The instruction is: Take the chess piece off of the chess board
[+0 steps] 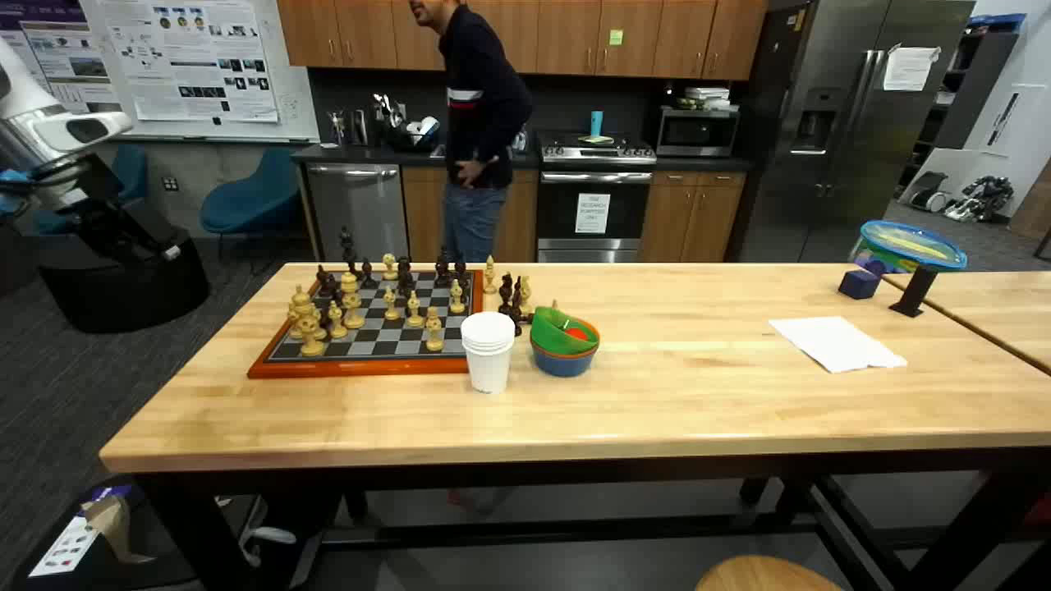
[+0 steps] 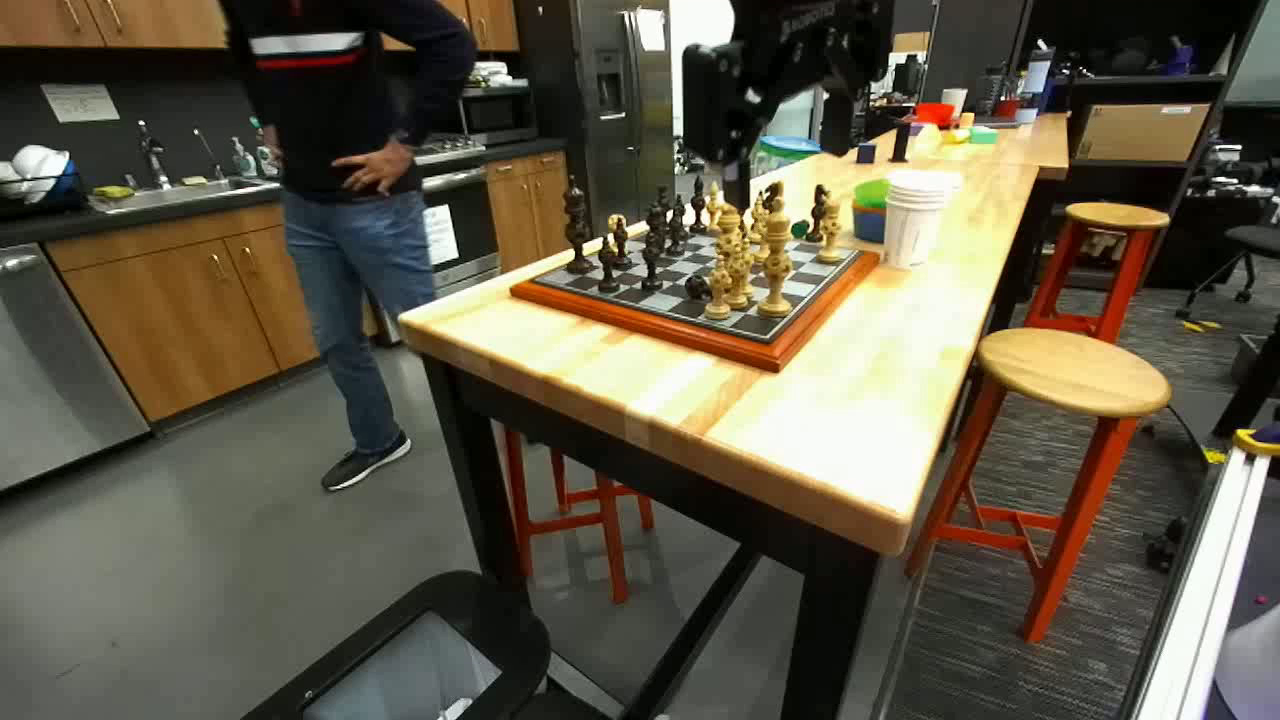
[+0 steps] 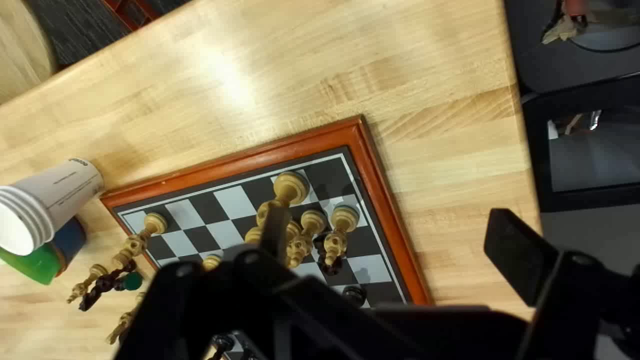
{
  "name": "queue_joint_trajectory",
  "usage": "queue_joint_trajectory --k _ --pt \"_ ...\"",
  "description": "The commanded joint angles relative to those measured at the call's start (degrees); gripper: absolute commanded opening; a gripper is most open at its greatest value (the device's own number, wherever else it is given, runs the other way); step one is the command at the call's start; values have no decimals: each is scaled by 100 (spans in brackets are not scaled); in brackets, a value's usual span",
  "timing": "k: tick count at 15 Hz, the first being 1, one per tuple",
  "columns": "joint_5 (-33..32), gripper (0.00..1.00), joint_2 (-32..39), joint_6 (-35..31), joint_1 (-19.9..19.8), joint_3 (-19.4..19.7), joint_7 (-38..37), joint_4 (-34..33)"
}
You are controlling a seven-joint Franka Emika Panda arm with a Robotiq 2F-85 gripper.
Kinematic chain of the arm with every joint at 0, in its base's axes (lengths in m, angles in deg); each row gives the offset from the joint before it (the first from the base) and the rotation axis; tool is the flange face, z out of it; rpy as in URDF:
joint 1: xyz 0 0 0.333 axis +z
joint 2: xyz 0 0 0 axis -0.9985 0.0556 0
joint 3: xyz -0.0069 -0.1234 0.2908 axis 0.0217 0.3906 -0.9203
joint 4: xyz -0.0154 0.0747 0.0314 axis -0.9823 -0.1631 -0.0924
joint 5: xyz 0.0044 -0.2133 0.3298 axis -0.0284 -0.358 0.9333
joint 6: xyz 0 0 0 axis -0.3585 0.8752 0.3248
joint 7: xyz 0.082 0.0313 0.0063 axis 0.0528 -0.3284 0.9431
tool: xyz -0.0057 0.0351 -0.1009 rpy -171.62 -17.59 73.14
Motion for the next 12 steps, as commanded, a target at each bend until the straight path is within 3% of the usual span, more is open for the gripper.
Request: queue_joint_trajectory --k 1,6,12 --pt "-124 100 50 28 189 172 -98 -12" --pt "-129 100 97 37 178 183 -69 -42" --pt "-700 100 719 -292 49 373 227 -577"
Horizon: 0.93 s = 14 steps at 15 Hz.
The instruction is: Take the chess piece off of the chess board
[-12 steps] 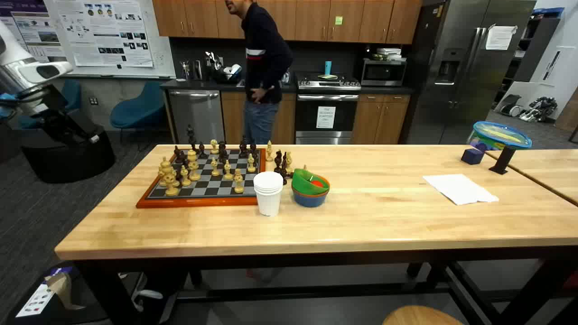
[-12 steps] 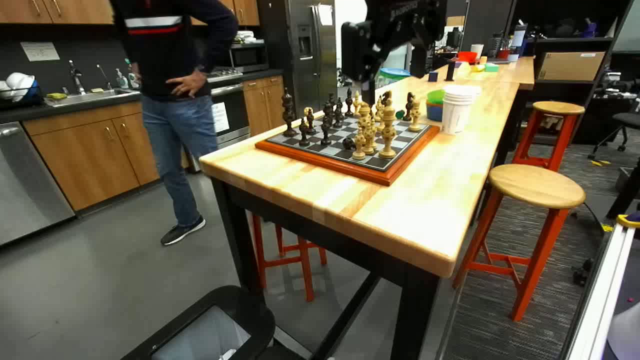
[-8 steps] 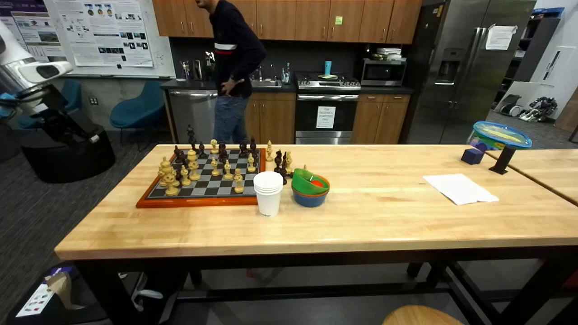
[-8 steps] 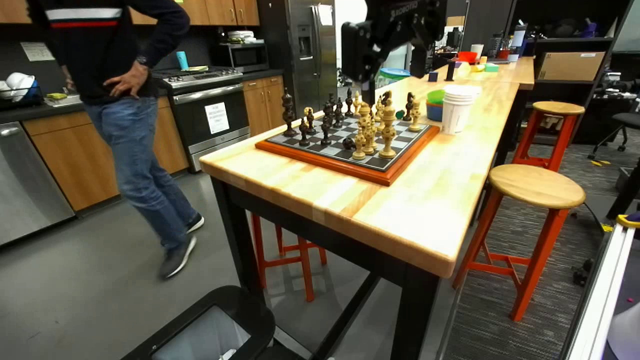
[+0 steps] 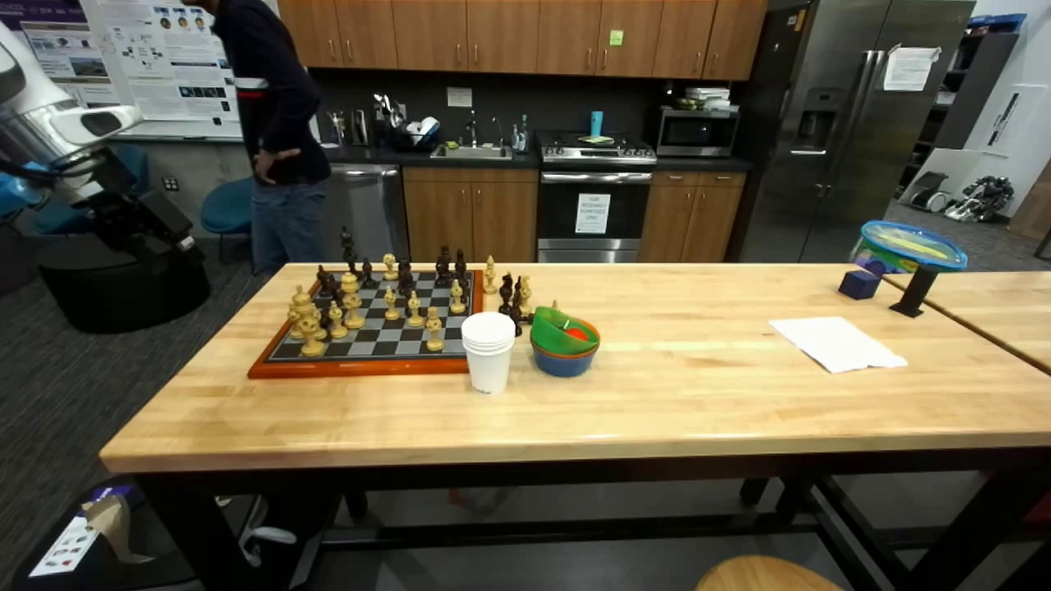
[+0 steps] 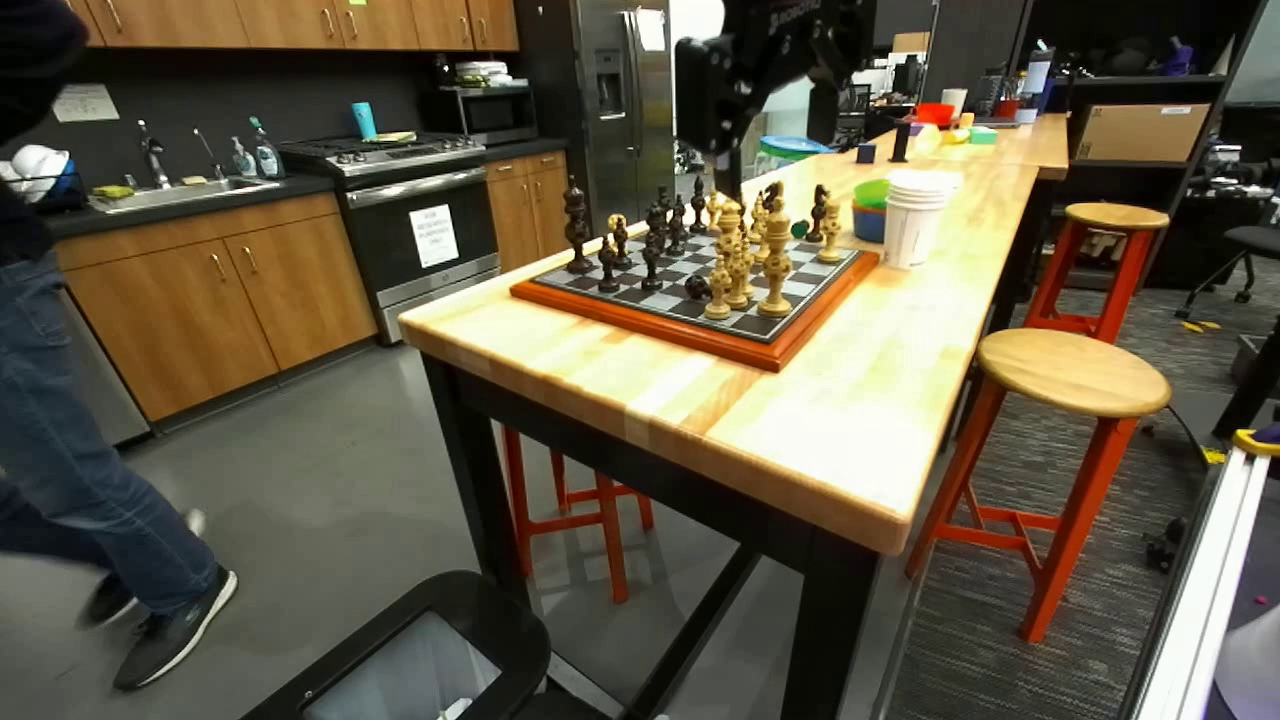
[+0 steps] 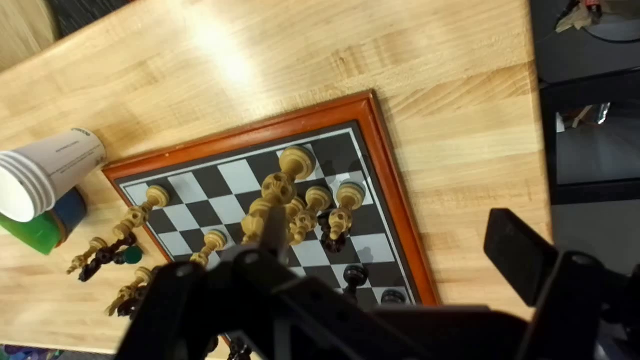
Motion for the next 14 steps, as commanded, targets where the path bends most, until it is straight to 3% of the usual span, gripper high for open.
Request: queue_joint_trajectory --k 1,7,10,14 --pt "-427 100 629 -268 -22 225 193 -530" --pt "-1059 100 1792 -878 -40 496 510 -1496" --pt "-1293 100 2379 -1218 25 814 926 -1977" --pt "-606 100 2829 -1597 208 1377 2623 -2399"
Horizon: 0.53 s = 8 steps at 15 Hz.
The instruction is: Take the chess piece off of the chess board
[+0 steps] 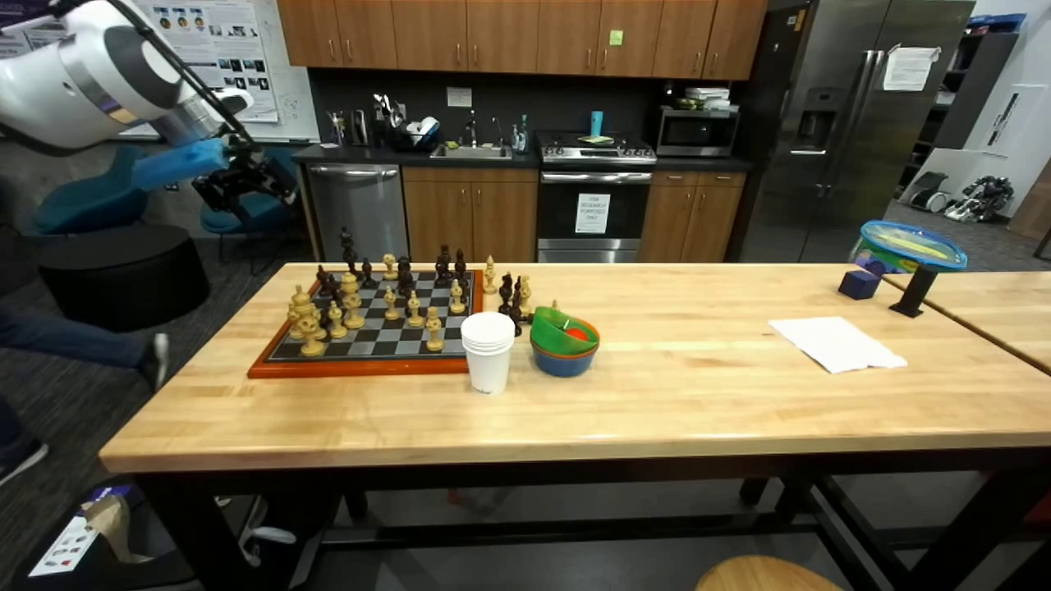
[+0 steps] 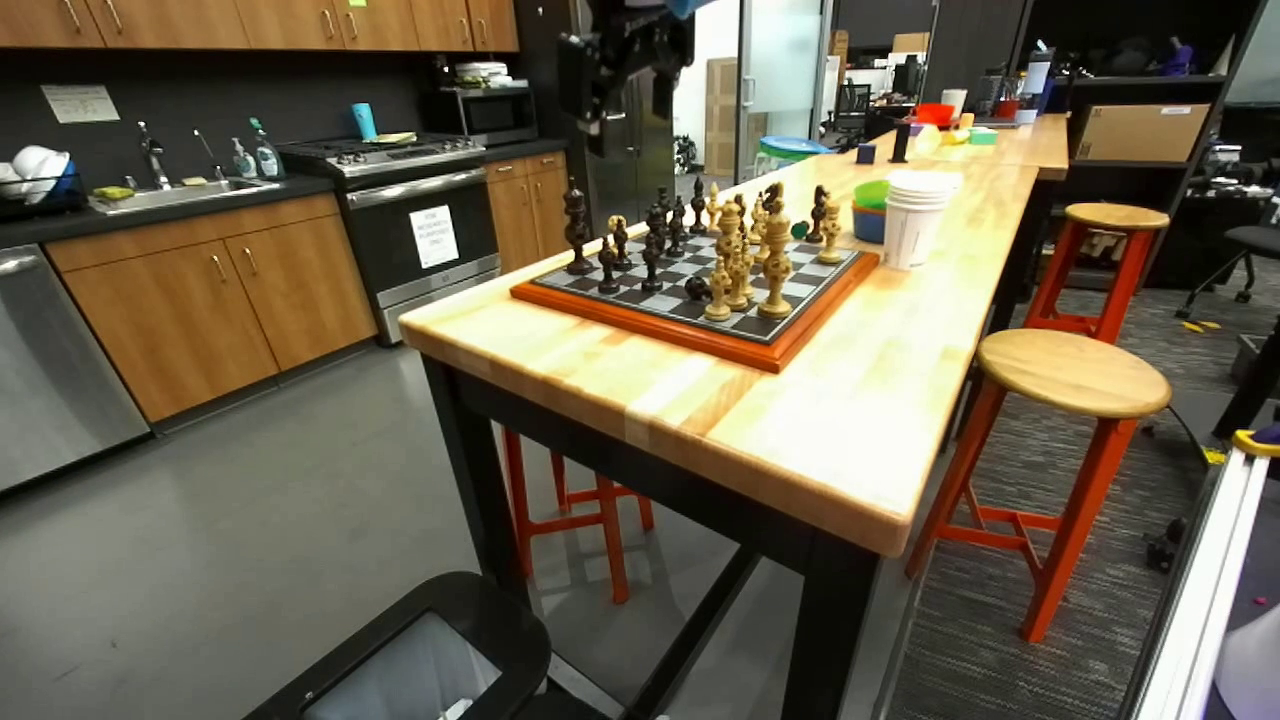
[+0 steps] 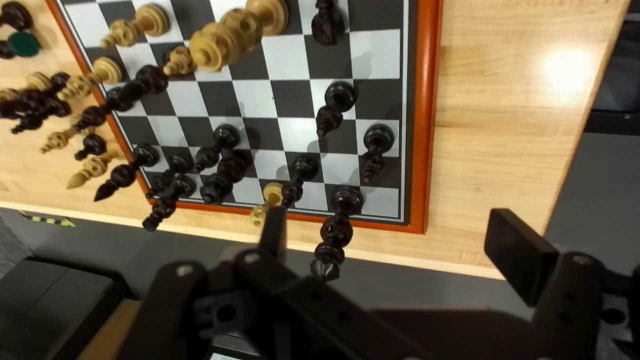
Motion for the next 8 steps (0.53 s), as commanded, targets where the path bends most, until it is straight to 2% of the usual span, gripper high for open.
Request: queue_joint_trajectory --k 1,2,3,5,8 --pt "646 100 435 -64 223 459 1571 -524" --pt "813 100 453 99 198 576 1983 -656" --pt "551 100 318 -80 236 518 1330 -348" --pt "708 100 419 -49 226 630 1776 -520" --pt "709 100 439 -32 231 652 1860 -565"
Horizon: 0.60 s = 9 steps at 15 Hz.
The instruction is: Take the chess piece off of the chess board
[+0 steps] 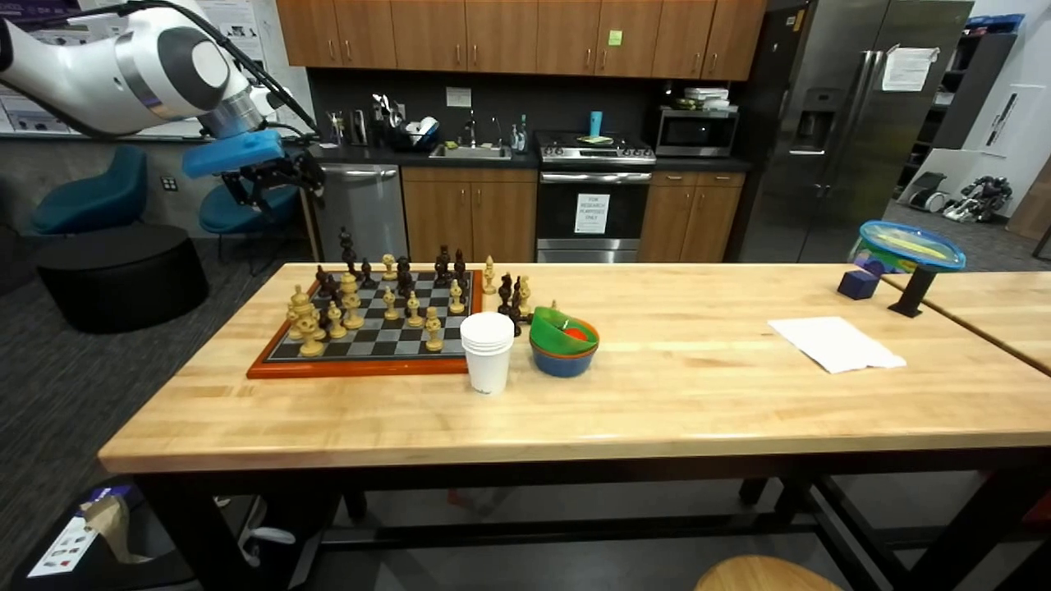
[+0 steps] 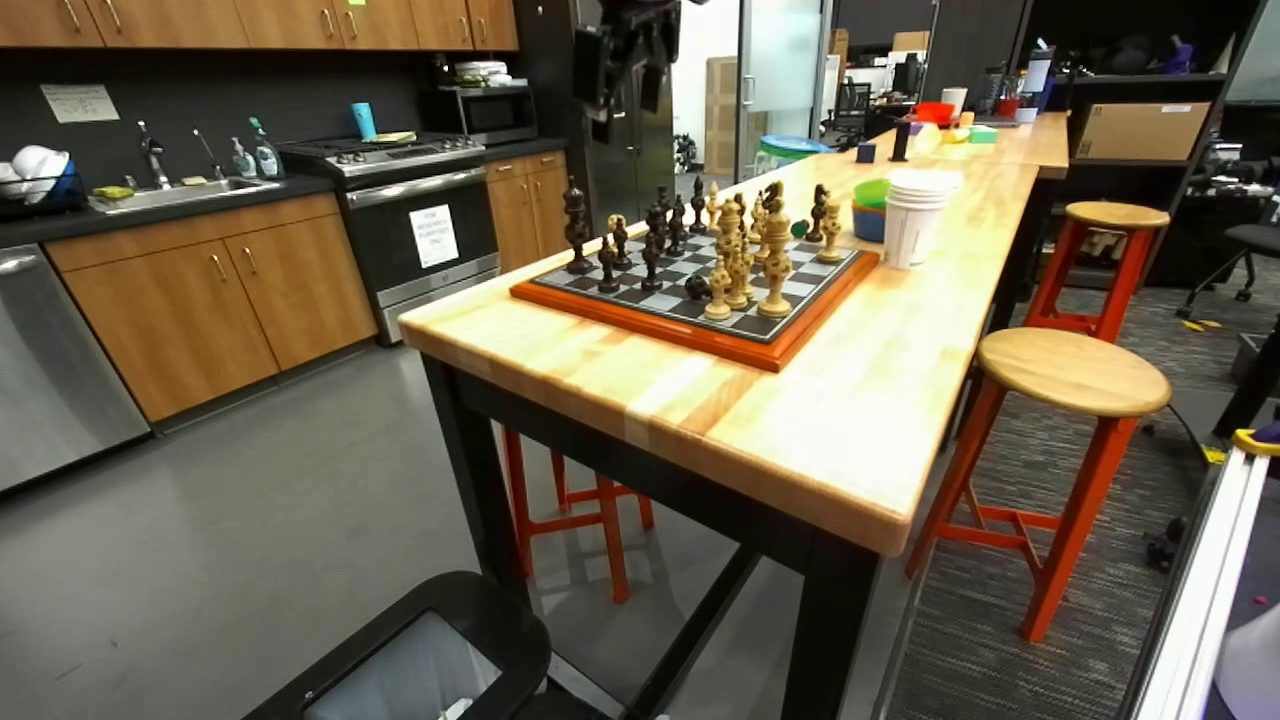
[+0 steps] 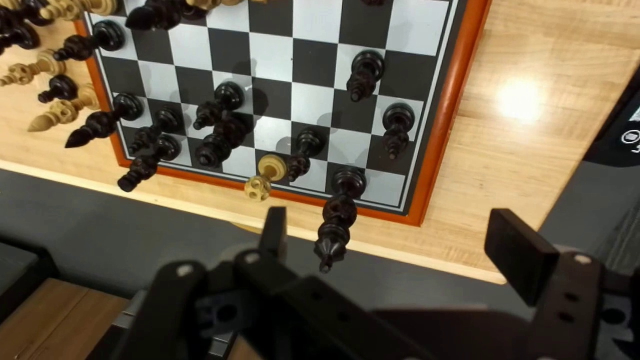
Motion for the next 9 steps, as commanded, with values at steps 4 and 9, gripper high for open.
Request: queue_joint_trajectory --k 4,9 --pt "16 100 237 33 100 252 119 -329" --pt "188 100 862 -26 24 515 317 -935"
